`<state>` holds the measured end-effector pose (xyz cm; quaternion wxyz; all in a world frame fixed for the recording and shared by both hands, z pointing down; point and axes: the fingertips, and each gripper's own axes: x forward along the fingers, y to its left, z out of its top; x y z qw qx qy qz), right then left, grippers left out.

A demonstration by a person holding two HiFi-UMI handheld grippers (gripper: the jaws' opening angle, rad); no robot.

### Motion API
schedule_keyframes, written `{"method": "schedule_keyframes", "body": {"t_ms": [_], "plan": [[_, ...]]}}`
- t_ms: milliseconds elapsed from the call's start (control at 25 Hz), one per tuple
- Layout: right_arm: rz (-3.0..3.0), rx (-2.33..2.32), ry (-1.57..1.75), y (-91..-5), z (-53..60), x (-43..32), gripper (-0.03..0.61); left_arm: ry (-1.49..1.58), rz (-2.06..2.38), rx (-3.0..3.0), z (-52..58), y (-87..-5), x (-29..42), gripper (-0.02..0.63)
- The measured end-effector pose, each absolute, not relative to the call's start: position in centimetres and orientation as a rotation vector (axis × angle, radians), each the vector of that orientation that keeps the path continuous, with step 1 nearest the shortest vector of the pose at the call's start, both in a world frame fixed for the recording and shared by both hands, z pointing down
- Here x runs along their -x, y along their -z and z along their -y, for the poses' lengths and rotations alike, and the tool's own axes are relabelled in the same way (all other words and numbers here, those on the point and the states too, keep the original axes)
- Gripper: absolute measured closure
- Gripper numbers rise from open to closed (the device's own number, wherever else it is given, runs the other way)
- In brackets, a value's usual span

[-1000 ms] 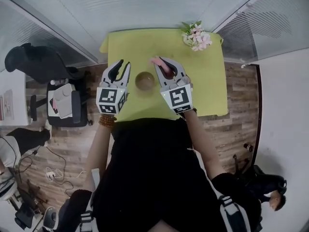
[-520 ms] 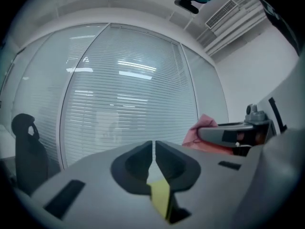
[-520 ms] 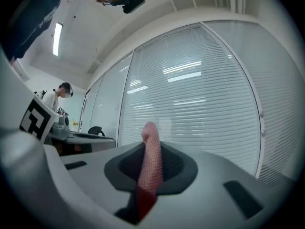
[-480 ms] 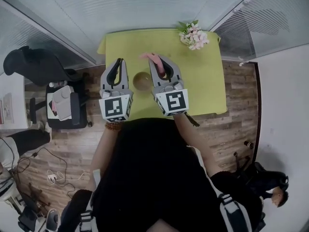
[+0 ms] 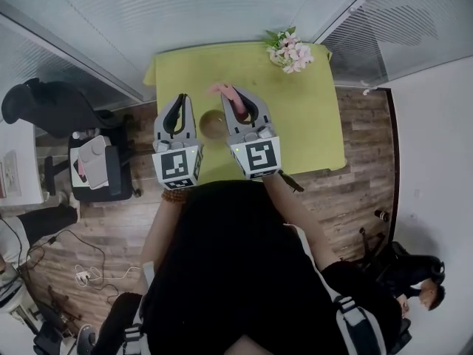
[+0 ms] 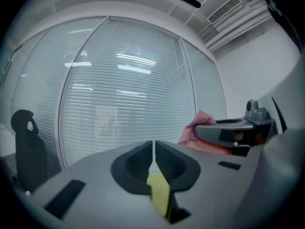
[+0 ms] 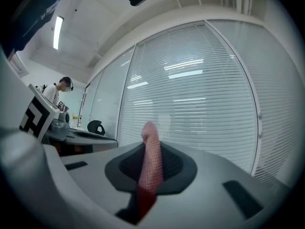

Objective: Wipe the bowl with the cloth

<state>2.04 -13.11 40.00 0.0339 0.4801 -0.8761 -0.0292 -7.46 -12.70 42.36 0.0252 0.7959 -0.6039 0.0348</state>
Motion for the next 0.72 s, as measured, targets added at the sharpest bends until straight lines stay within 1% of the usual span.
{"method": "schedule_keyframes", "body": {"t_ms": [720], "plan": [[2.691, -1.452, 0.053, -40.97, 13.11, -2.93, 0.555, -0.129, 1.828, -2.469, 12.11, -43.19, 6.84, 0.589]]}}
